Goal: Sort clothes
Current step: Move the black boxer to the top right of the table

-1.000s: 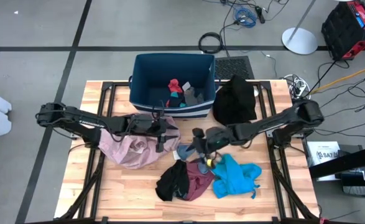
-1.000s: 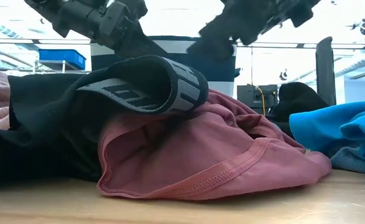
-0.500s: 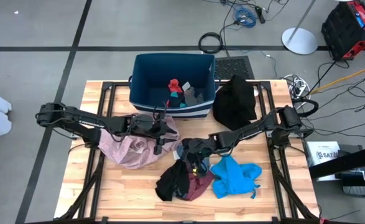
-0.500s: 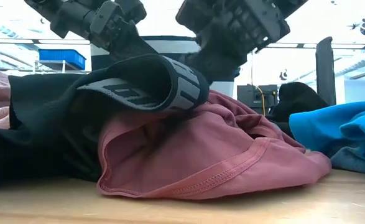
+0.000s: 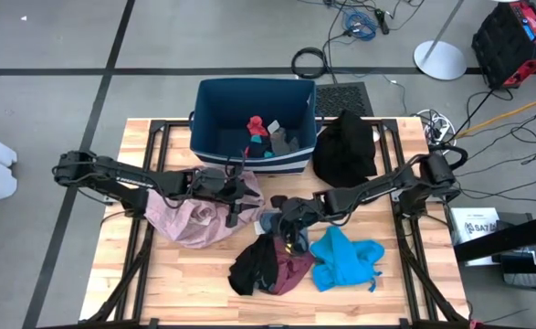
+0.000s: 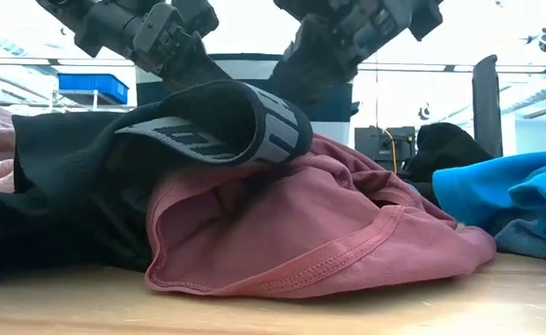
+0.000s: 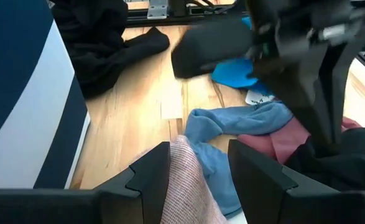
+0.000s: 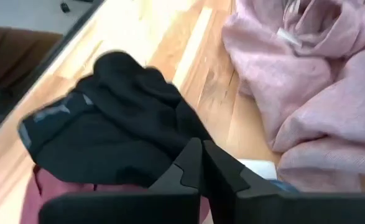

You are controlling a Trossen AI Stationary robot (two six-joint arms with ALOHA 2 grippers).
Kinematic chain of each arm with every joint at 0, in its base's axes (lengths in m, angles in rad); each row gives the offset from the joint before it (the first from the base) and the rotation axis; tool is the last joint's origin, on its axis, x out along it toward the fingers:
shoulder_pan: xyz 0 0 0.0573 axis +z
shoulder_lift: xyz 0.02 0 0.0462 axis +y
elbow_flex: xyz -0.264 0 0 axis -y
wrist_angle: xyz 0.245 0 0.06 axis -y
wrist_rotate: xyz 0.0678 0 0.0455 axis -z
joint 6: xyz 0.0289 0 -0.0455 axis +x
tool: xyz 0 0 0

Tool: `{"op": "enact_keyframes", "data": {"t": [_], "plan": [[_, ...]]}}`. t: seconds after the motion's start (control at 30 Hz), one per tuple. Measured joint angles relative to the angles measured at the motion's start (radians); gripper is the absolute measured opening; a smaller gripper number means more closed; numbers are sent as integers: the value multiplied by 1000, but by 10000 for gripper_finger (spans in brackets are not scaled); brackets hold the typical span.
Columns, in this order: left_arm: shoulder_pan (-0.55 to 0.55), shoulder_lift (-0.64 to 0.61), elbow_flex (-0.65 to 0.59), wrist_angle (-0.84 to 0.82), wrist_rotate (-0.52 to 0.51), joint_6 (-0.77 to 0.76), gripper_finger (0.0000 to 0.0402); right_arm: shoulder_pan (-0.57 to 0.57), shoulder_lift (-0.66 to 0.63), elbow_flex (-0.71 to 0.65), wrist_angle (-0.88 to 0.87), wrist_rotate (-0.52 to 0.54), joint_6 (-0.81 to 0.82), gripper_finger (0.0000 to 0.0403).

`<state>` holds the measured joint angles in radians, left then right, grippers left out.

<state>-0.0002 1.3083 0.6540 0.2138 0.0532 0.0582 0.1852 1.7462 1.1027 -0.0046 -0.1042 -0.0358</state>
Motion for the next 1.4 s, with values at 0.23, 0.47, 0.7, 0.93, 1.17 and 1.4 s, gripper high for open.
{"op": "enact_keyframes", "data": {"t": [0.23,0.47,0.7,0.93,1.17,1.4], "plan": [[0,0,0,8,28,-52,173,-2,-65,0,-24,-1,61,2],[-105,-1,10,-1,445,-347,173,15,-150,0,-195,1,125,40],[-294,0,10,-7,81,-393,173,39,-167,0,-214,54,133,80],[-384,80,10,-1,-68,-309,173,39,-167,0,-216,55,131,98],[-387,191,10,23,-142,-225,173,41,-167,0,-218,53,136,99],[-377,264,11,65,-140,-233,173,44,-167,0,-235,53,142,99]]}}
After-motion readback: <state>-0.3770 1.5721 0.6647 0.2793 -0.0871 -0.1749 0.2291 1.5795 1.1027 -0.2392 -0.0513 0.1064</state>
